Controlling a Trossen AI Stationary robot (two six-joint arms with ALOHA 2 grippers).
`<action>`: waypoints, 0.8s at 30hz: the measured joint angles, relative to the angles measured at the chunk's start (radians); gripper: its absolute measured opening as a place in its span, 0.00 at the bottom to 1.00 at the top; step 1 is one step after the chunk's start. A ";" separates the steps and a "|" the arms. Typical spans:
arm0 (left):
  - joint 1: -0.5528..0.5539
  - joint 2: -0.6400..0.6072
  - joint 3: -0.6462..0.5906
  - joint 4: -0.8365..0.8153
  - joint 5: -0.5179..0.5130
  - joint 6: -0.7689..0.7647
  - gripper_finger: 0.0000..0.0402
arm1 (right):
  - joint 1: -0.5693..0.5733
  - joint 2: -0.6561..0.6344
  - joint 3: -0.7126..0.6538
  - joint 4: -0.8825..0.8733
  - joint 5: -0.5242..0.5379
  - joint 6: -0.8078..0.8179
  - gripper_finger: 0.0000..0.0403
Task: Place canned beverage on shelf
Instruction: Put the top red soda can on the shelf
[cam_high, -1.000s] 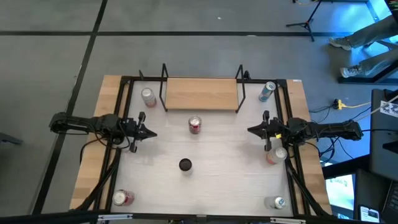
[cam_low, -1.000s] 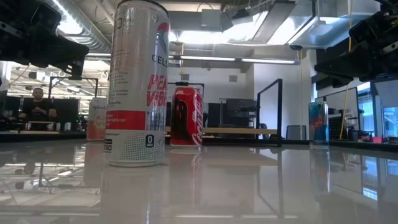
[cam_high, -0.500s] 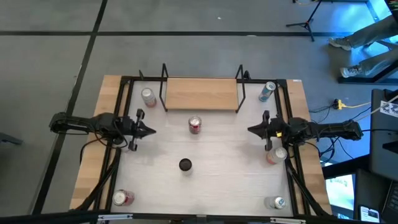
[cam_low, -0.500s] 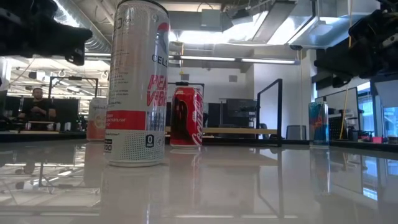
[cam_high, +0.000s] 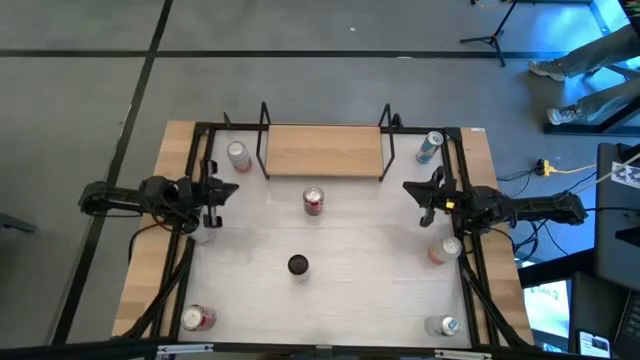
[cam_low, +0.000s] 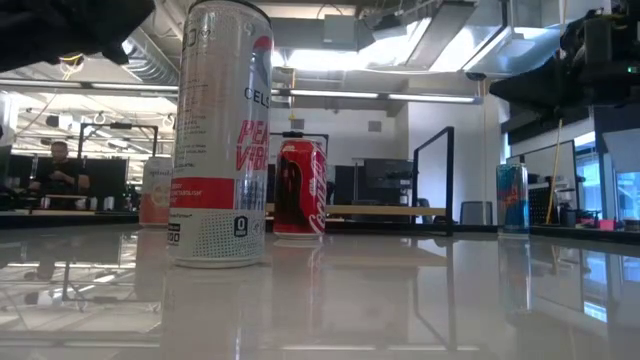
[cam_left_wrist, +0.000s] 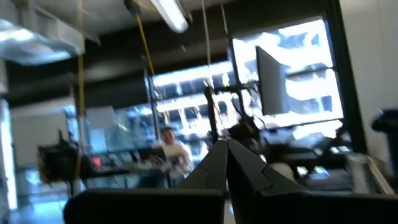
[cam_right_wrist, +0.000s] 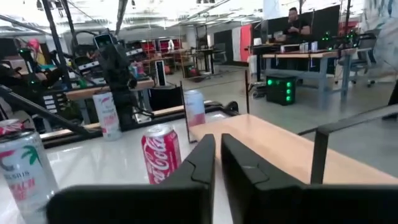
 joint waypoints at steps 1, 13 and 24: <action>0.006 0.000 0.000 0.011 0.003 0.007 0.00 | 0.000 0.029 0.017 0.006 0.000 0.002 0.13; 0.022 0.000 0.000 -0.002 0.033 -0.001 0.00 | 0.000 0.593 0.385 -0.143 -0.107 0.034 0.77; 0.022 0.000 0.000 0.008 0.021 0.036 0.00 | 0.000 1.110 0.814 -0.215 -0.106 -0.210 0.94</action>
